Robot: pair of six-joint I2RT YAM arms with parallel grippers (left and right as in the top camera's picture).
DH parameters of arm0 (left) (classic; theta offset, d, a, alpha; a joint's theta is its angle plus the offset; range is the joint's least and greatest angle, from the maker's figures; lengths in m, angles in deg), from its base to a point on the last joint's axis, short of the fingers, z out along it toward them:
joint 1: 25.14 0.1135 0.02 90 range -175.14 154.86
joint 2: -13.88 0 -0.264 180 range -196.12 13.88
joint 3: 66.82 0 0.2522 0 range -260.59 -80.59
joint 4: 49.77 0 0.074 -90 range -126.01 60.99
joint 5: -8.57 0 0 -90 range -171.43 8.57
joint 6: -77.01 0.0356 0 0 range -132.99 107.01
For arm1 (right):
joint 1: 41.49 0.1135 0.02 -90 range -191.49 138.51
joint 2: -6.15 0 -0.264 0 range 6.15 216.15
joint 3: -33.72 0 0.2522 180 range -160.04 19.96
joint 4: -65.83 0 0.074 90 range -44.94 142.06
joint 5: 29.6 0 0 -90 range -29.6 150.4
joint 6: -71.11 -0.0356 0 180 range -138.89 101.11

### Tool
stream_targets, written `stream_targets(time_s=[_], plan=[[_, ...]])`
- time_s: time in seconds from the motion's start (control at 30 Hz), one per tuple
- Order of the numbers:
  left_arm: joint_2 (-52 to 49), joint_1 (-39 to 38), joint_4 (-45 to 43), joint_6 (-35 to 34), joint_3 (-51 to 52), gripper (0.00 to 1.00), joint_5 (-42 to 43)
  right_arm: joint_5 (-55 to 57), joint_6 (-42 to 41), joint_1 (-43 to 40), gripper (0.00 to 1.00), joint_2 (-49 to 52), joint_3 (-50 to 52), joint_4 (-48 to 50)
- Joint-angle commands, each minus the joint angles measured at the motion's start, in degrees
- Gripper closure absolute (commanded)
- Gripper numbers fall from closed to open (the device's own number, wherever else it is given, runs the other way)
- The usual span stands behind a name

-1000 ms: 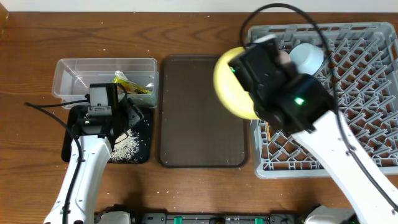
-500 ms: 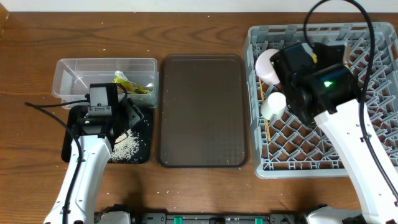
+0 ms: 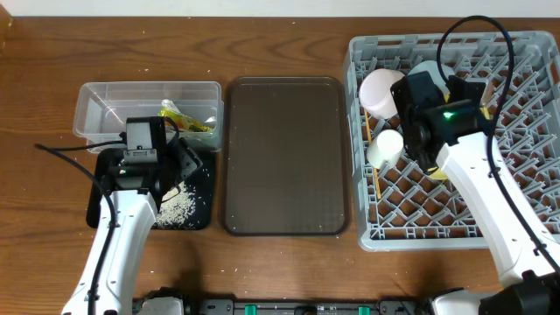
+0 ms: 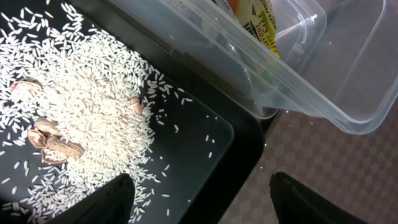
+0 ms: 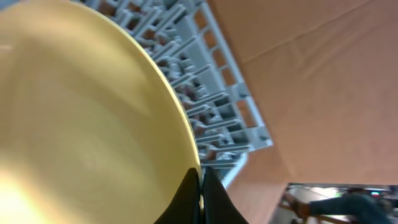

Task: Sort waste into correct bins and load items into the dishwasher rack
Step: 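Carry the yellow plate right into the rack beside the cups, then stand the yellow plate upright in the rack slots and release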

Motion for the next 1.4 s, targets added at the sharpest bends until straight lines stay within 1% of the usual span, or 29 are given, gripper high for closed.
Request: stream_targets(time_s=[0.0, 0.37, 0.53, 0.83, 0.9, 0.97, 1.0, 1.23, 1.3, 1.37], plan=[[0.4, 0.2, 0.1, -0.1, 0.3, 0.27, -0.7, -5.4, 2.4, -0.5, 0.99, -0.1, 0.5, 2.6], [0.4, 0.2, 0.1, -0.1, 0.3, 0.27, -0.7, -13.7, 3.3, -0.5, 0.99, -0.1, 0.5, 9.1], [0.4, 0.2, 0.1, -0.1, 0.3, 0.27, -0.7, -14.4, 3.5, -0.5, 0.97, -0.1, 0.5, 11.2], [0.4, 0.2, 0.1, -0.1, 0.3, 0.27, -0.7, -16.6, 4.6, -0.5, 0.95, 1.2, 0.5, 12.2], [0.4, 0.2, 0.1, -0.1, 0.3, 0.27, -0.7, -16.6, 5.6, -0.5, 0.91, 1.8, 0.5, 12.7], [0.4, 0.2, 0.1, -0.1, 0.3, 0.27, -0.7, -16.6, 7.6, -0.5, 0.82, 2.2, 0.5, 13.4], [0.4, 0.2, 0.1, -0.1, 0.3, 0.27, -0.7, -16.6, 8.7, -0.5, 0.76, 2.3, 0.5, 13.7], [0.4, 0.2, 0.1, -0.1, 0.3, 0.26, -0.7, -14.1, 13.3, -0.5, 0.66, 2.2, 0.5, 14.3], [0.4, 0.2, 0.1, -0.1, 0.3, 0.26, -0.7, -12.7, 14.5, -0.5, 0.62, 1.9, 0.4, 15.3], [0.4, 0.2, 0.1, -0.1, 0.3, 0.26, -0.7, -12.3, 16.6, -0.5, 0.52, 1.2, 0.3, 17.0]])
